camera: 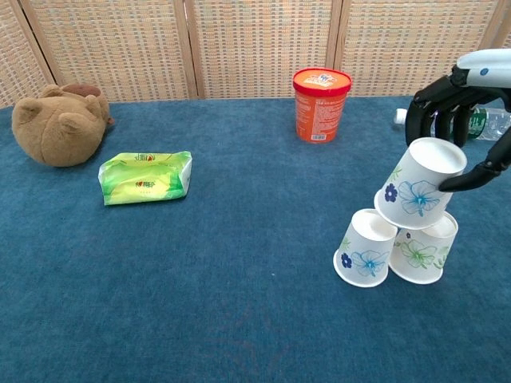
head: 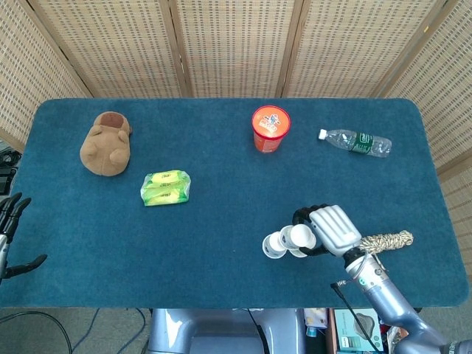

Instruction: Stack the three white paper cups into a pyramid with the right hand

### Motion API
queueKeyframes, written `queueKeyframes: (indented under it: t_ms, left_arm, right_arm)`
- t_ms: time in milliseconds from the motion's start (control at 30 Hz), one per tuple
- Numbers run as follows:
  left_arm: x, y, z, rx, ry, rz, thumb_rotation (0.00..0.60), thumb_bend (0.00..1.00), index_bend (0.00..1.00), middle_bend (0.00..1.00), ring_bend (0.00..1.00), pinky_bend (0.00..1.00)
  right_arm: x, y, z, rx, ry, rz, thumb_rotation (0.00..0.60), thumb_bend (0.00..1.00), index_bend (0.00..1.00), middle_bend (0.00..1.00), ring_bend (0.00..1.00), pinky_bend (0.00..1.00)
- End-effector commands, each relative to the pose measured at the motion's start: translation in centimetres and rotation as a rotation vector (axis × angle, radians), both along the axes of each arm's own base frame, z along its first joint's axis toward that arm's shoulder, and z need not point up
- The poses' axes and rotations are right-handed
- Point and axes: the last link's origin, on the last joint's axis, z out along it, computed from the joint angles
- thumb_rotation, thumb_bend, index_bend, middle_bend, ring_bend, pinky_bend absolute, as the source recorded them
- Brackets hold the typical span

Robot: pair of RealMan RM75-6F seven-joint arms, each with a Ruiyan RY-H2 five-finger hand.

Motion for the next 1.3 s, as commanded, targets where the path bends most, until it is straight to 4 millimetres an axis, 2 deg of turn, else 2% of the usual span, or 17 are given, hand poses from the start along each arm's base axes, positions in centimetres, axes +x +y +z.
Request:
queueKeyframes:
  t_ms: [33, 733, 800, 900, 967, 1067, 1300]
  left_arm:
    - [0.0, -0.1, 0.1, 0.003, -0.003, -0.001, 0.600, 0.07, 0.00, 0.00, 0.00, 0.00]
    - [-0.1, -0.2, 0.2, 0.004, -0.006, -0.002, 0.600, 0.07, 0.00, 0.00, 0.00, 0.00]
    - [-0.1, -0.2, 0.2, 0.004, -0.006, -0.002, 0.600, 0.07, 0.00, 0.00, 0.00, 0.00]
    - [-0.1, -0.2, 0.2, 0.004, -0.006, -0.002, 0.600, 0.07, 0.00, 0.00, 0.00, 0.00]
    - [-0.1, -0.2, 0.2, 0.004, -0.006, -0.002, 0.600, 0.07, 0.00, 0.00, 0.00, 0.00]
    - [-0.1, -0.2, 0.3, 0.004, -0.007, -0.002, 0.600, 0.07, 0.00, 0.00, 0.00, 0.00]
    - [-0.1, -0.2, 0.3, 0.003, -0.008, -0.001, 0.600, 0.07, 0.00, 0.00, 0.00, 0.00]
  right_arm:
    - [-0.1, 0.0, -0.3, 0.004, 0.012, -0.003, 0.600, 0.34, 0.48, 0.57, 0.47, 0.48]
    - [-0.6, 0.1, -0.9, 0.013, 0.042, -0.014, 0.600, 0.34, 0.48, 0.55, 0.47, 0.49]
    - [-0.5, 0.2, -0.9, 0.024, 0.041, -0.013, 0.600, 0.34, 0.43, 0.48, 0.44, 0.48]
    - [-0.6, 0.4, -0.8, 0.055, 0.054, -0.006, 0.600, 0.25, 0.20, 0.26, 0.30, 0.40]
    - [-0.5, 0.4, -0.7, 0.057, 0.054, -0.002, 0.600, 0.19, 0.07, 0.12, 0.18, 0.30]
    - [-0.4, 0.4, -0.4, 0.046, 0.039, 0.004, 0.600, 0.16, 0.01, 0.06, 0.11, 0.24]
    - [-0.2, 1.1, 1.3, 0.002, 0.011, 0.021, 0.600, 0.16, 0.01, 0.03, 0.09, 0.17]
